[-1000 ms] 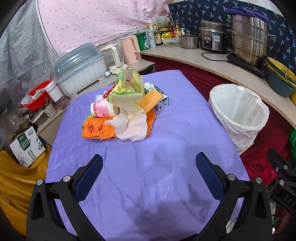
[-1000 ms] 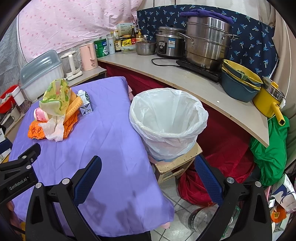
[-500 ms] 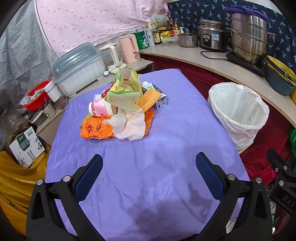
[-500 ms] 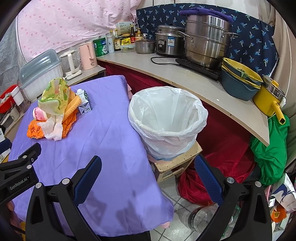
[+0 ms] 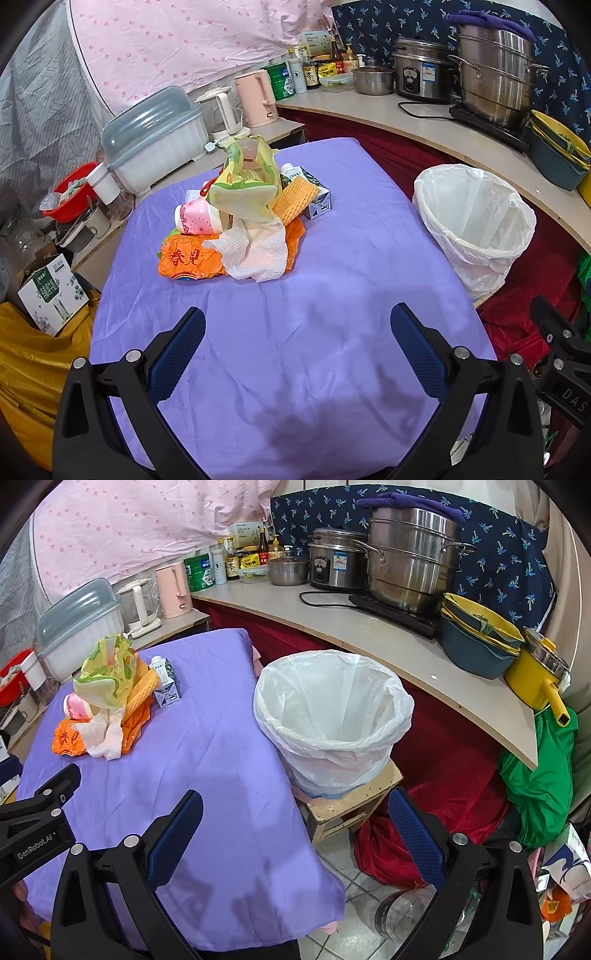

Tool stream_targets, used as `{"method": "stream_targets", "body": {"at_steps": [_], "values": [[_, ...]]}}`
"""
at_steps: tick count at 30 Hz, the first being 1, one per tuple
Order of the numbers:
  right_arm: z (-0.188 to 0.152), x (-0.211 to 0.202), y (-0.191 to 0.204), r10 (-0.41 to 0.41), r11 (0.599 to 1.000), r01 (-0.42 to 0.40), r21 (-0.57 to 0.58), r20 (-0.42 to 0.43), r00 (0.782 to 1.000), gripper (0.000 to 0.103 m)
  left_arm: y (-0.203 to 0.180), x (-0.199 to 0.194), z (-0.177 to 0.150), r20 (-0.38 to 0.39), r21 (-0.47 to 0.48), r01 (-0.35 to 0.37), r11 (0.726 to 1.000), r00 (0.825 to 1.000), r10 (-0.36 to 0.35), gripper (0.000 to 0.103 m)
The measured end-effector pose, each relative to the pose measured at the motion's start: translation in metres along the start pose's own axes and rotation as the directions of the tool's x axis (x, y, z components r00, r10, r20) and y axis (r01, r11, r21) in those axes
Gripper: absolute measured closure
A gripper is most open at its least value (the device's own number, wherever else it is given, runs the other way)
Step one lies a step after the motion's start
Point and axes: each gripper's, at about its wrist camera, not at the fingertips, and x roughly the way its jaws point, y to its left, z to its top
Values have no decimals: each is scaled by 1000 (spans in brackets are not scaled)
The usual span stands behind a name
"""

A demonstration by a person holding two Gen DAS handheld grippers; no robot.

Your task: Collect trash

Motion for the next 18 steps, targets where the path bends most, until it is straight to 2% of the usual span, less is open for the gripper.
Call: {"method": "stream_targets", "body": {"at_steps": [18], "values": [[0, 4, -3, 0, 1000, 0, 5, -5, 1000, 7, -6, 0, 0, 5, 7, 3, 1000, 1000, -3, 8]]}}
